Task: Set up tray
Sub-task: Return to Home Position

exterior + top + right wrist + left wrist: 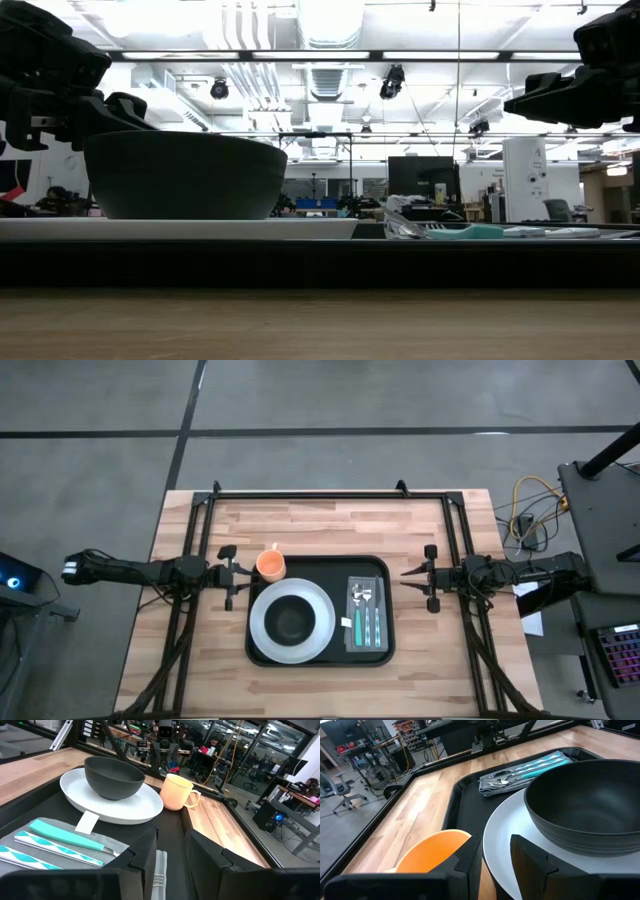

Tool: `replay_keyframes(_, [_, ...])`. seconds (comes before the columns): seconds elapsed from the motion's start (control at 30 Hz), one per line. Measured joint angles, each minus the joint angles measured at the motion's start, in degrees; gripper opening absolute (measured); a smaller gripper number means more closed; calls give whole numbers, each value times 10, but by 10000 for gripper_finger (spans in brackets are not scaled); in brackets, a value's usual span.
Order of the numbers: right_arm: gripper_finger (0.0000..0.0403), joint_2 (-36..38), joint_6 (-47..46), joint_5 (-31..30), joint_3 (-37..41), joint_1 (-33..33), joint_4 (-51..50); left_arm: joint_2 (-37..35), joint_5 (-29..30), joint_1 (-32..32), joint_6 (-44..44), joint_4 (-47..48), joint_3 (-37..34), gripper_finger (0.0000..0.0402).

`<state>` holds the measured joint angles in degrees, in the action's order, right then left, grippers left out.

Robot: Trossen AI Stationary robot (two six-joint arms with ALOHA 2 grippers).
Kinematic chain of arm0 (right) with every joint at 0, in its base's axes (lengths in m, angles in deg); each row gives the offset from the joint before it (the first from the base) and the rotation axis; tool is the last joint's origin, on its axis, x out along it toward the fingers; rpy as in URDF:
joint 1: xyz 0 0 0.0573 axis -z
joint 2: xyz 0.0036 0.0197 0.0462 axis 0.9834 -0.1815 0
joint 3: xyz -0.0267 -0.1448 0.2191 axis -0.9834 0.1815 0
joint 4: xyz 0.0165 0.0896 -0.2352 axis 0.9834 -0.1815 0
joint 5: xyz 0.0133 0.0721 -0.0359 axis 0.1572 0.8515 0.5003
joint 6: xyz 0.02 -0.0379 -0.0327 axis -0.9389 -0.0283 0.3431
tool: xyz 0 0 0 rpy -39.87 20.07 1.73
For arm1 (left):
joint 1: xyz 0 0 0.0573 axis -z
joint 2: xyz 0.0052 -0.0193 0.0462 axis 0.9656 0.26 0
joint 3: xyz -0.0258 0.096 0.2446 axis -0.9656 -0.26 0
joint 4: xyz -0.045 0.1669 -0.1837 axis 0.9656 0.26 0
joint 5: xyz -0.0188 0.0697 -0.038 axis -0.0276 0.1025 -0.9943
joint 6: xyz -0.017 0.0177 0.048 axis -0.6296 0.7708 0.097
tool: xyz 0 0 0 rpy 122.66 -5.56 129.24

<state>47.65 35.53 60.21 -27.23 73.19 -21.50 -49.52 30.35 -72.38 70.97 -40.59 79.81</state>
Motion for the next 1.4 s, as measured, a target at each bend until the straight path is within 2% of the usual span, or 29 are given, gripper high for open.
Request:
replay_keyframes(0.37, [81,0,0,0,0,0,0,0,0,0,0,0,0,84])
replay_keyframes(0.8, [91,0,0,0,0,0,0,0,0,0,0,0,0,84])
replay_keyframes(1.4, [75,0,0,0,0,0,0,0,0,0,0,0,0,84])
